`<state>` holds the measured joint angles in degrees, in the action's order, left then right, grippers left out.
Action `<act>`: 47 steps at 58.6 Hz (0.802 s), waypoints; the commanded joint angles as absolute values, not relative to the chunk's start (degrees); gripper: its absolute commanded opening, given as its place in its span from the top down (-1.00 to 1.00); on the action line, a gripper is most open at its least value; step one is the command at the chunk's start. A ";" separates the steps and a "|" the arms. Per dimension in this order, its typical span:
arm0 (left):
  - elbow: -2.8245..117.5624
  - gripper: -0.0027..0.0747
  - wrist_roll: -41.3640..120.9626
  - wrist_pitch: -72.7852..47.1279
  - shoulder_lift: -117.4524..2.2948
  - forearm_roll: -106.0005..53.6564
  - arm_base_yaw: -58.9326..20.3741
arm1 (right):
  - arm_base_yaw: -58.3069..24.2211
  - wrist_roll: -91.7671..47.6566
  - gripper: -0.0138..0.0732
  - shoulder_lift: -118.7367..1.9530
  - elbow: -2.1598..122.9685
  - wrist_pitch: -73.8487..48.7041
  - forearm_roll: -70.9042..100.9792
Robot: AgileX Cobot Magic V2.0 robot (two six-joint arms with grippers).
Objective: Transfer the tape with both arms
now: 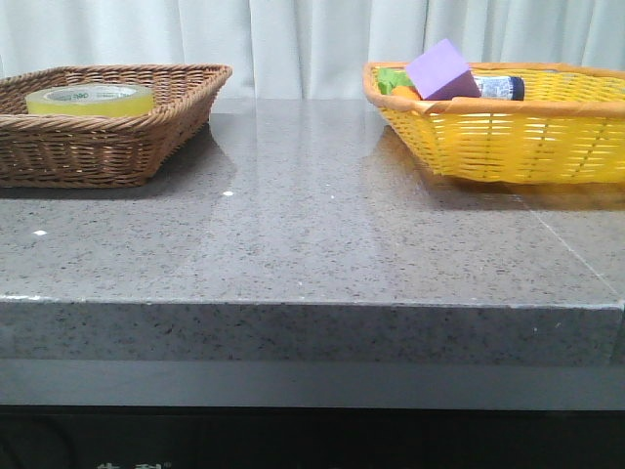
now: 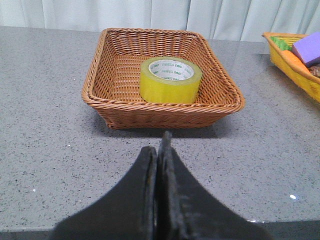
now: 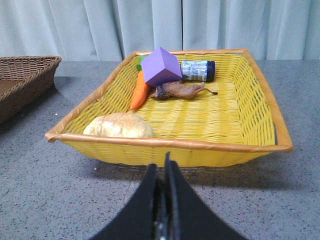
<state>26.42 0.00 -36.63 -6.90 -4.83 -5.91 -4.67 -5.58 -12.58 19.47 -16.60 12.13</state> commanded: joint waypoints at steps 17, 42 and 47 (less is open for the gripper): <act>14.22 0.98 -0.44 -21.72 1.62 -4.96 -4.39 | -4.72 -6.08 0.89 -13.02 20.91 -11.59 12.41; 0.53 0.98 -0.44 -16.04 1.53 -4.96 -4.39 | -4.72 -6.08 0.89 -13.02 20.91 -12.06 12.41; -1.66 0.98 -0.44 -12.52 1.53 -4.96 -4.39 | -4.72 -6.08 0.89 -13.02 20.91 -12.06 12.41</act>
